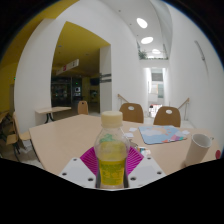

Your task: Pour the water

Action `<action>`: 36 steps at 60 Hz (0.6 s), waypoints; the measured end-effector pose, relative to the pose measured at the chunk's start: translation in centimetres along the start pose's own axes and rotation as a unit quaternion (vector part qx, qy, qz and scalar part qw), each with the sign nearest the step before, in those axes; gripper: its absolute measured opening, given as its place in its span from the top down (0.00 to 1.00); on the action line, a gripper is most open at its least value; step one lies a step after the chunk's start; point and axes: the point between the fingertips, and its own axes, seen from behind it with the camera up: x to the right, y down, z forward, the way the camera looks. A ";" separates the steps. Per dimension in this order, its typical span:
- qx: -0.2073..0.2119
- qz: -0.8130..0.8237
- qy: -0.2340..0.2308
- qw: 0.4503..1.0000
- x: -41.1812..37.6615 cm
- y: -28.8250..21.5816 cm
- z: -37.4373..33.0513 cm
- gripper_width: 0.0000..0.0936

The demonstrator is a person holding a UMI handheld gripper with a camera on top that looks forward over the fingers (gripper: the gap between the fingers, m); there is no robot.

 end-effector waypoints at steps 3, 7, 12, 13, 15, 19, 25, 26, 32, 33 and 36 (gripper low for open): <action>0.002 0.010 -0.005 1.000 -0.1 -0.2 -0.1 0.68; 0.001 0.048 -0.014 0.999 0.2 -0.7 -0.3 0.68; 0.030 0.135 -0.018 0.990 2.1 -3.7 -0.6 0.68; 0.039 0.156 -0.017 0.987 2.7 -4.6 -0.8 0.68; 0.060 0.204 -0.020 0.977 3.8 -6.4 -1.2 0.68; 0.082 0.308 -0.018 0.948 7.1 -8.5 -1.8 0.68; 0.105 0.471 -0.010 0.876 11.5 -10.0 -2.2 0.68; 0.109 0.498 -0.013 0.860 12.3 -10.0 -2.4 0.68; 0.110 0.637 -0.046 0.761 14.8 -9.4 -3.3 0.68; 0.111 0.656 -0.051 0.745 15.2 -9.3 -3.4 0.68; 0.105 0.708 -0.063 0.695 15.2 -9.4 -4.9 0.68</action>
